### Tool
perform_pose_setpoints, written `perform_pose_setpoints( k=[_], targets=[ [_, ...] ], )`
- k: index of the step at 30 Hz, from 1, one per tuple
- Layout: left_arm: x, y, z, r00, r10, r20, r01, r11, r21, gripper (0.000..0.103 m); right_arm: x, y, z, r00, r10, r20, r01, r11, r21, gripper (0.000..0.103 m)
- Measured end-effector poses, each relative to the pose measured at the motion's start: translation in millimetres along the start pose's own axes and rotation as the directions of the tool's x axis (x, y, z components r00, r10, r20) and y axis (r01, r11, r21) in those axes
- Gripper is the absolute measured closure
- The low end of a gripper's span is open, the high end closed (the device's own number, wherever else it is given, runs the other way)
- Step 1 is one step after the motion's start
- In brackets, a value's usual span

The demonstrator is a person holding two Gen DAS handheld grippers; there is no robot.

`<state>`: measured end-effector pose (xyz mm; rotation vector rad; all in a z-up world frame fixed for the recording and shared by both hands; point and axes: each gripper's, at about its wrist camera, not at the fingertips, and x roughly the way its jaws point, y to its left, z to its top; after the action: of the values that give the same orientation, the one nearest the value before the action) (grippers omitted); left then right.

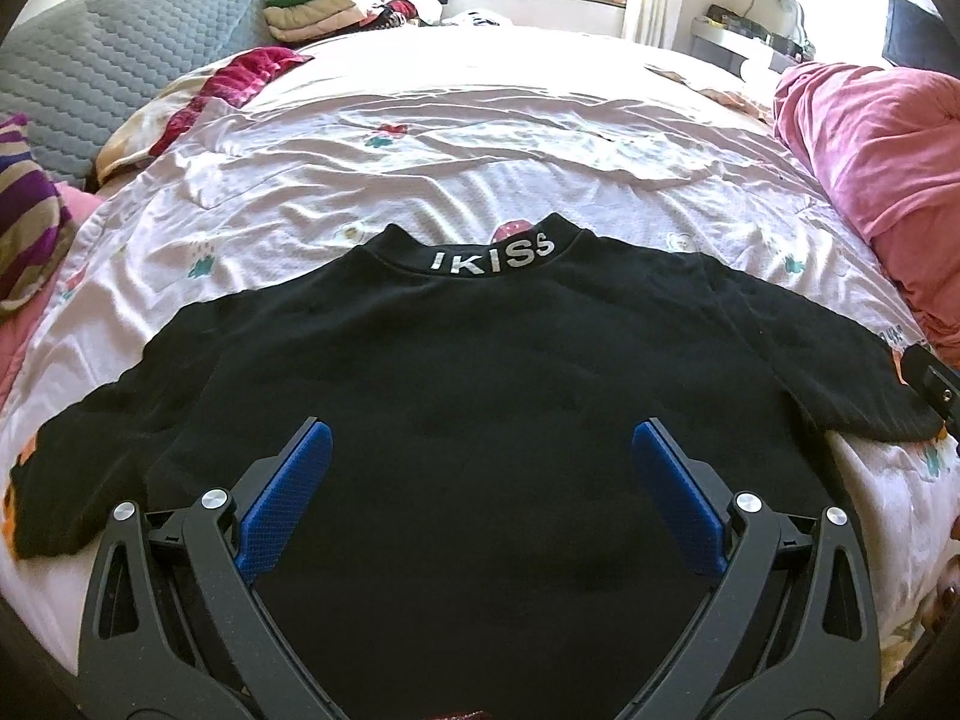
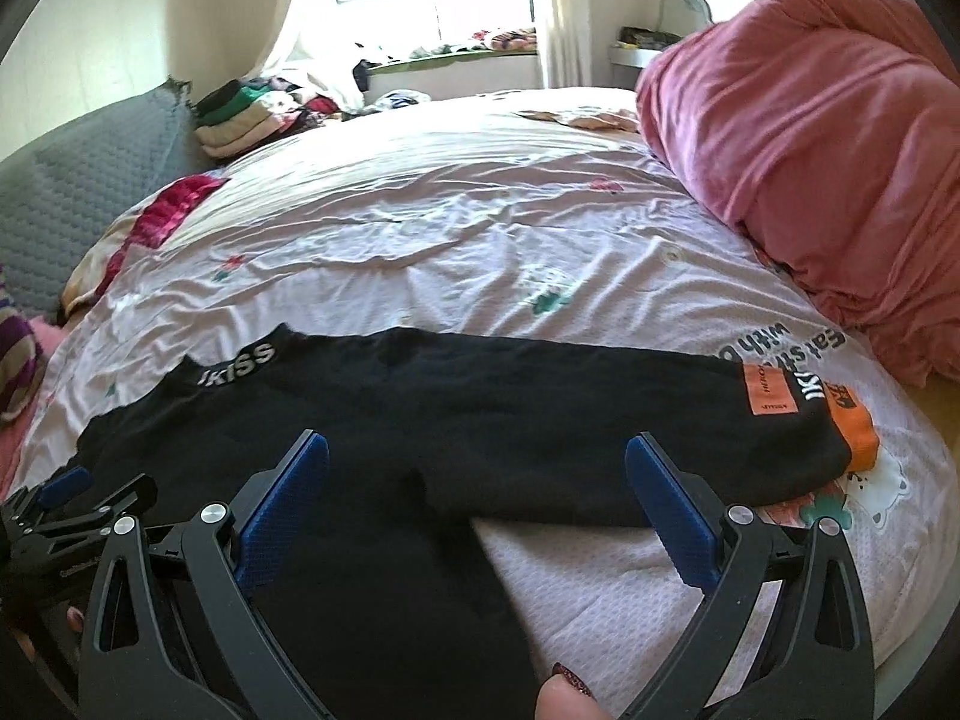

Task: Fold small clothes
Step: 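Grasp the orange cuff of the sleeve with the right gripper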

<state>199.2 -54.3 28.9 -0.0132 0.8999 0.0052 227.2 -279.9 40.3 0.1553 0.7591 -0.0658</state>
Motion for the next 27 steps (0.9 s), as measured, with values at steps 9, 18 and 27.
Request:
perform_pose_setpoints(
  k=[9, 18, 27],
  targets=[
    [20, -21, 14, 0.999, -0.025, -0.020, 0.026, 0.999, 0.022, 0.009, 15, -40, 4, 0.998, -0.058, -0.012, 0.059, 0.994, 0.094, 0.004],
    [46, -48, 21, 0.994, -0.067, -0.082, 0.071, 0.997, 0.039, 0.009, 24, -102, -1, 0.986, -0.160, -0.037, 0.164, 0.961, 0.221, 0.004],
    [71, -64, 22, 0.988, -0.082, -0.132, 0.088, 0.995, 0.042, 0.009, 29, -166, -20, 0.965, -0.245, -0.097, 0.264, 0.900, 0.346, 0.004]
  ],
)
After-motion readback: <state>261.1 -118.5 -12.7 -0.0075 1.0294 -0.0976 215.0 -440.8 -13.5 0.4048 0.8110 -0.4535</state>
